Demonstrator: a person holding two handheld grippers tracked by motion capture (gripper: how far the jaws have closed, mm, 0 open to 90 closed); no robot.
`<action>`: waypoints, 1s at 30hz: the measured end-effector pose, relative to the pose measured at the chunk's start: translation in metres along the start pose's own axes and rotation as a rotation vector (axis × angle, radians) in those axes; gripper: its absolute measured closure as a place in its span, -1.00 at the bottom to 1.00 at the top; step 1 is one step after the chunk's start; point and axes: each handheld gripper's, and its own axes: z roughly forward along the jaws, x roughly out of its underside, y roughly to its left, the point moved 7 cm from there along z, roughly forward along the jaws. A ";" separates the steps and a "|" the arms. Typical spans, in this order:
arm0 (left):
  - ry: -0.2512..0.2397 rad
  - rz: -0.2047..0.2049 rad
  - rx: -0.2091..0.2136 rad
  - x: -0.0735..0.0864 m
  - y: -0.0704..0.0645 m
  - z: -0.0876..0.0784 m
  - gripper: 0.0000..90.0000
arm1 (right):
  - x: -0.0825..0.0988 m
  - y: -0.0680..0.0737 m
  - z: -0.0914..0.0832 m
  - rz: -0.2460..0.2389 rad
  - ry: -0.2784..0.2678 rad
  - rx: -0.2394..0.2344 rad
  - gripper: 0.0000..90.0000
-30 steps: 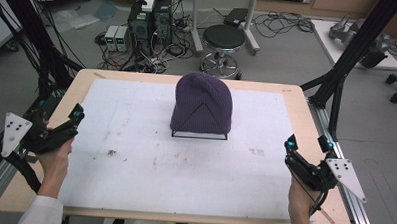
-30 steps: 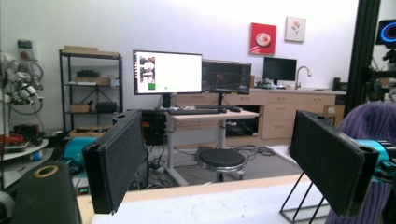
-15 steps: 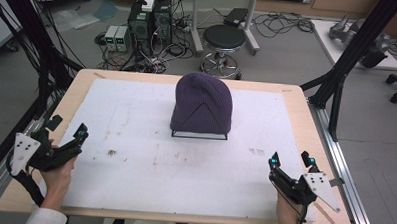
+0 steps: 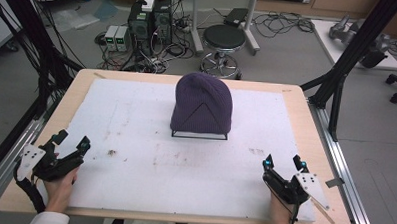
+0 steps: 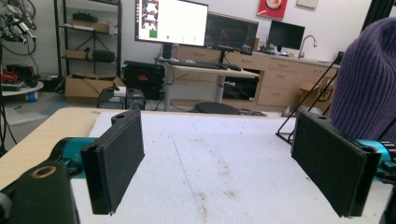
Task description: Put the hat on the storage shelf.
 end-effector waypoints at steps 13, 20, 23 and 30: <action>0.000 -0.001 -0.018 0.001 0.005 -0.002 -0.61 | 0.002 0.002 0.004 -0.003 0.004 -0.025 -0.78; -0.005 -0.001 -0.011 0.000 0.003 -0.002 -0.60 | 0.000 0.004 0.002 -0.001 -0.008 -0.034 -0.78; -0.003 -0.004 -0.007 0.001 0.002 0.000 -0.60 | -0.001 0.006 0.001 -0.019 -0.009 -0.044 -0.78; -0.008 -0.010 0.005 0.001 0.001 0.002 -0.59 | -0.002 0.008 -0.001 -0.030 -0.010 -0.058 -0.78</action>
